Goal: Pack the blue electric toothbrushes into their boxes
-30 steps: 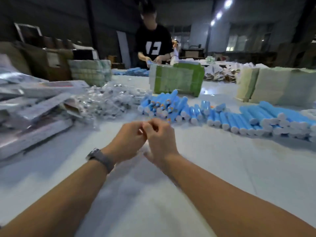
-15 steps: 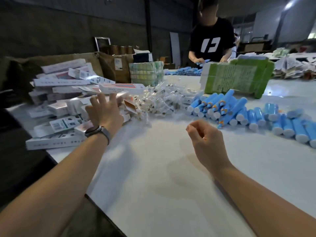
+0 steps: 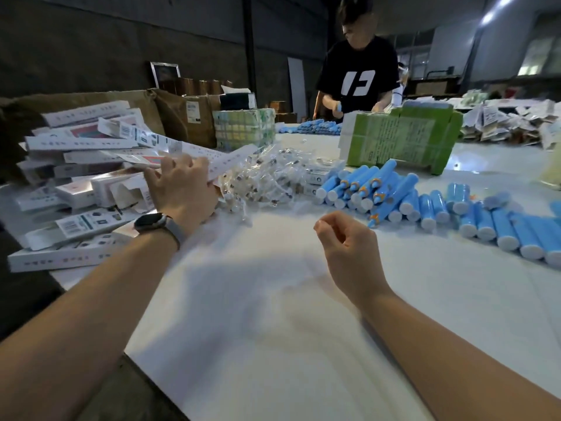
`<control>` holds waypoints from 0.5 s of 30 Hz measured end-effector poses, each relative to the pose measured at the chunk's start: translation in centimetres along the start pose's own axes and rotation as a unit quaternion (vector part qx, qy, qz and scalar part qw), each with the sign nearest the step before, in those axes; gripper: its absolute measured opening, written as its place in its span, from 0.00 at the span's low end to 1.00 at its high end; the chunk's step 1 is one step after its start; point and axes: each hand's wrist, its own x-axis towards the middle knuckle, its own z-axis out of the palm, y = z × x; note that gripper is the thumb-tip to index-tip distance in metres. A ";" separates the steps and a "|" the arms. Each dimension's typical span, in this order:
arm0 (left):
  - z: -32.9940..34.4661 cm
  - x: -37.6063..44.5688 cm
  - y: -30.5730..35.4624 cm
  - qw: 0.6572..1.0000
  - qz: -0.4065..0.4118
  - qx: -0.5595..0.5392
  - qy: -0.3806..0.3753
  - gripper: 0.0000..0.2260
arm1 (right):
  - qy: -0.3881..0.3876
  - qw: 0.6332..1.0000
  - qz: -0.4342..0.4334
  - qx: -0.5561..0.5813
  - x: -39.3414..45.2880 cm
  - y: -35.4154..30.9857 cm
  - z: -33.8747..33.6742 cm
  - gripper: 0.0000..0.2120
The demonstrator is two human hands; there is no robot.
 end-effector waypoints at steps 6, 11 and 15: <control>-3.2 -6.1 11.1 0.891 0.026 -0.423 -0.162 0.11 | 0.069 0.993 0.040 0.092 0.1 -0.5 -0.4 0.02; -3.6 -9.6 14.2 0.638 -0.033 -0.699 -0.323 0.15 | 0.090 0.968 0.094 0.213 0.2 -0.6 -0.3 0.15; -3.0 -10.1 12.5 0.515 0.011 -0.773 -0.371 0.21 | 0.061 0.964 0.084 0.246 0.0 -0.7 -0.1 0.19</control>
